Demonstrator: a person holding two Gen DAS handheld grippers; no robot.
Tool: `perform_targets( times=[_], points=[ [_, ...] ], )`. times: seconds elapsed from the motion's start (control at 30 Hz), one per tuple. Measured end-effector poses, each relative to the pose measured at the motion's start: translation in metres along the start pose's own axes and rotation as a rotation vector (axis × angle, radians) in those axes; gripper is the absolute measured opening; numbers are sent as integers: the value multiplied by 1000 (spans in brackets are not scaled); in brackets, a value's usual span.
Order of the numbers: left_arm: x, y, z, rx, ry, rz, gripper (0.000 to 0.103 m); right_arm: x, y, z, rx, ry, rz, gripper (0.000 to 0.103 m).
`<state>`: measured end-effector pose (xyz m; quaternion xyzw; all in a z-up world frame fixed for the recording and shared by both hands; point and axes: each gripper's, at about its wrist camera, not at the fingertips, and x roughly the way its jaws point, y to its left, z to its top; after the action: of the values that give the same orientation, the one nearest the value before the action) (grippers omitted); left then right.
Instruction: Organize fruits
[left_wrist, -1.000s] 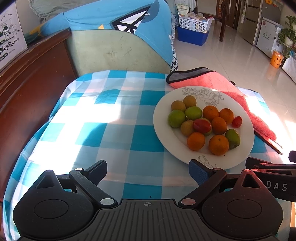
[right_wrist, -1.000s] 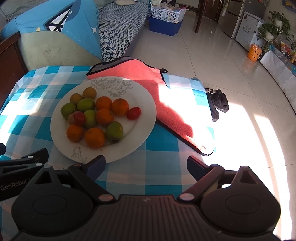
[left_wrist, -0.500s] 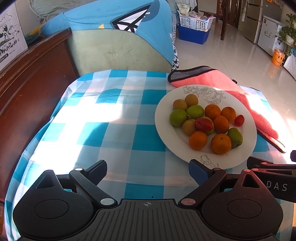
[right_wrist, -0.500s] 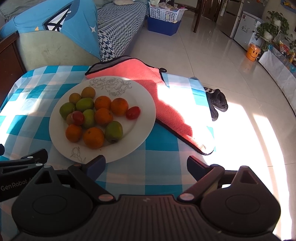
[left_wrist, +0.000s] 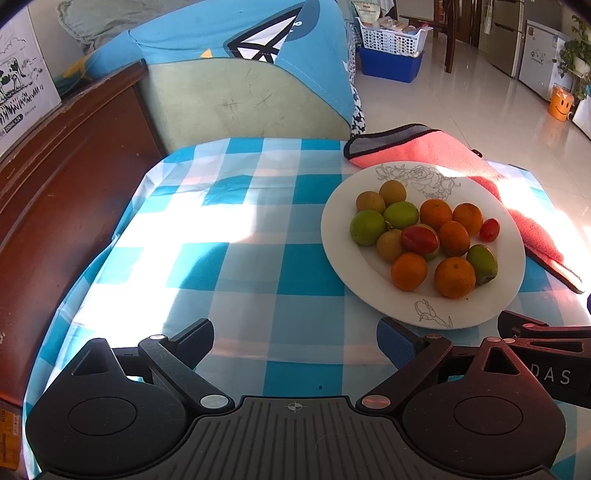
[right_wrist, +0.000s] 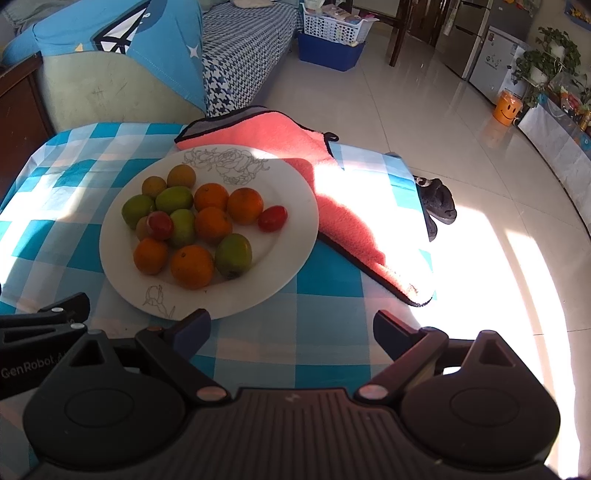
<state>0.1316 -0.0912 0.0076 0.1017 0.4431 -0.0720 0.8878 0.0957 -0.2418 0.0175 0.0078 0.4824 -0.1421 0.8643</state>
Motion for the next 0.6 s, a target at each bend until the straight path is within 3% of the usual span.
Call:
perform_targets(
  times=[0.6],
  points=[
    [-9,7,-13,5,-11,46,96,-5,13,-8,-59,-33,7,94]
  ],
)
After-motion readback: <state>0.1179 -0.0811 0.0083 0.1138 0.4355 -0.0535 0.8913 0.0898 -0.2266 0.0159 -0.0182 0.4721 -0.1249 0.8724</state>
